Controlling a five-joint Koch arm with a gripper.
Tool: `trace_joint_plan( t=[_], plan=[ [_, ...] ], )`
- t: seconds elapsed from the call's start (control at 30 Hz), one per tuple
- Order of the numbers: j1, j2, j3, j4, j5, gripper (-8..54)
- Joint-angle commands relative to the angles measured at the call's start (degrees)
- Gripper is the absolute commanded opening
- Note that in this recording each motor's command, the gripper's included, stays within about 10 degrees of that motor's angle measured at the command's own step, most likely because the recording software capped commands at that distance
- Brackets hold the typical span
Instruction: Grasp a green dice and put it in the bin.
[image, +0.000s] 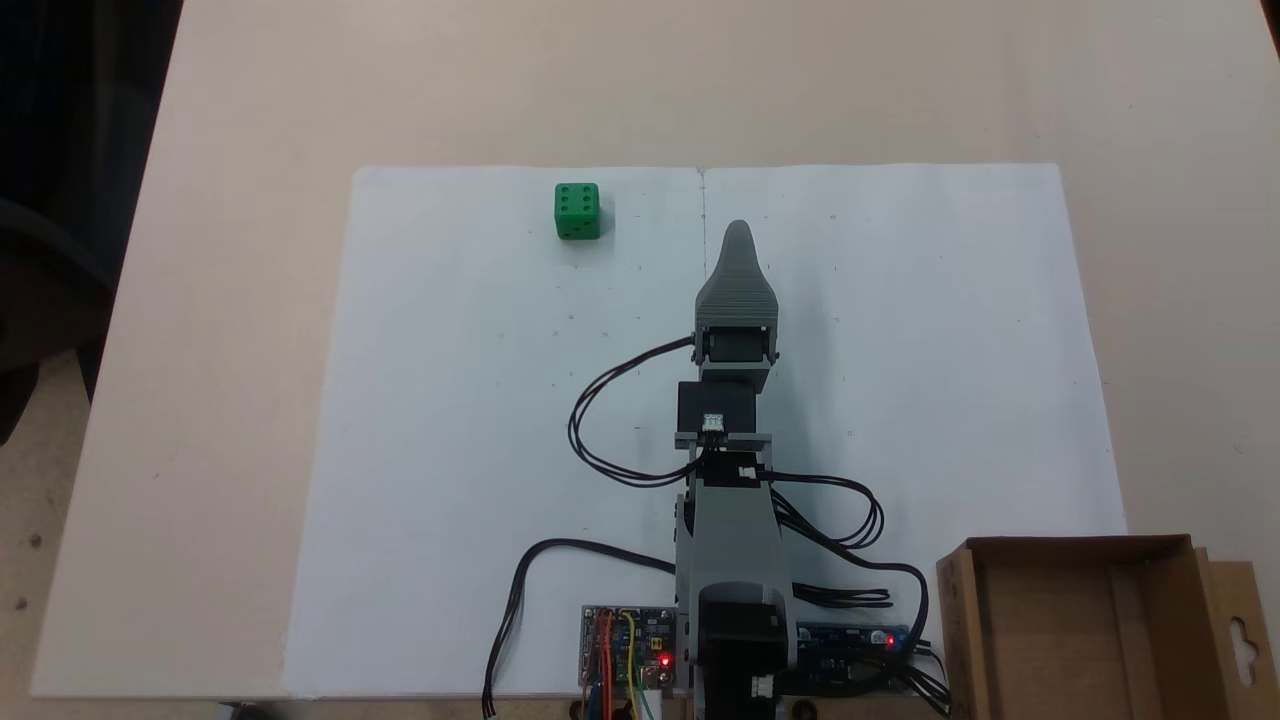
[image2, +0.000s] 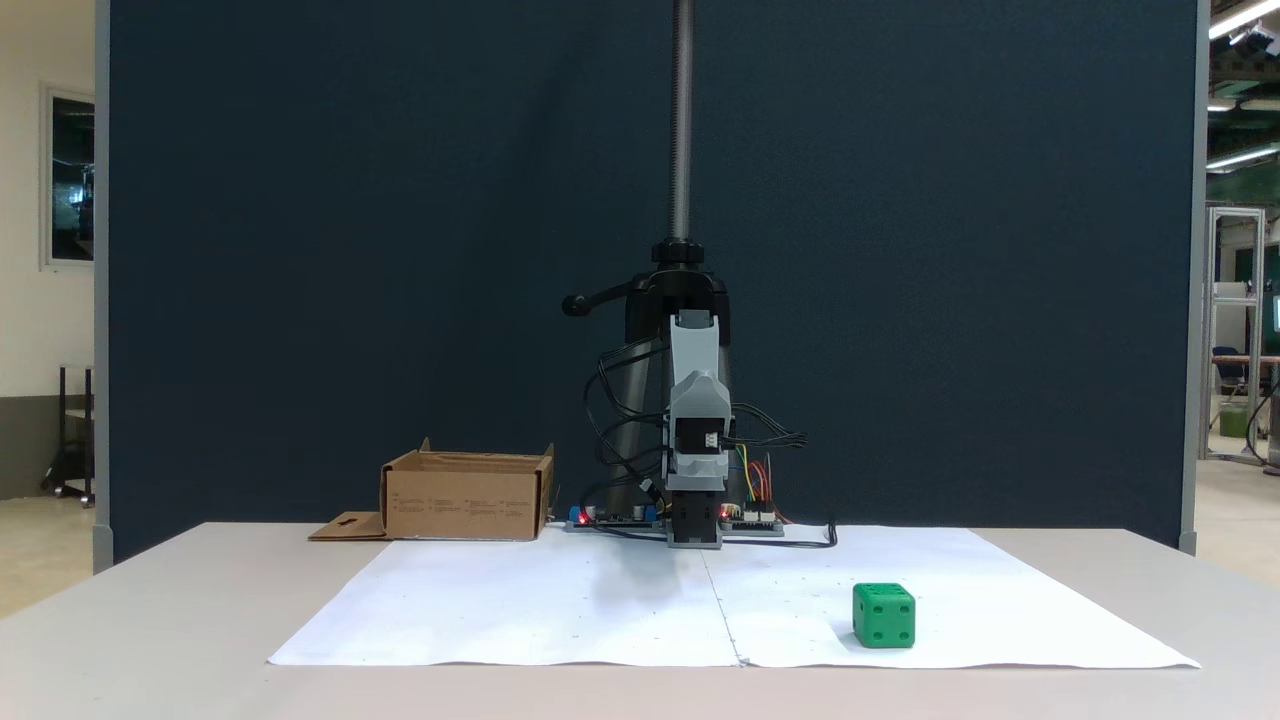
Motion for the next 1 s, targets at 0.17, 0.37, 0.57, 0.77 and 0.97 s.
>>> trace_joint_plan(
  t=[0.17,0.37,0.57,0.77,0.97],
  plan=[
    [0.2,5.7,3.7,1.3,-3.5,44.7],
    [0.3,5.7,3.8,1.3,-3.5,44.7],
    [0.3,5.7,3.8,1.1,-3.6,45.1],
    [-0.1,5.9,3.8,1.1,-3.7,45.2],
    [0.0,5.9,3.8,0.5,-3.7,45.0]
  ],
)
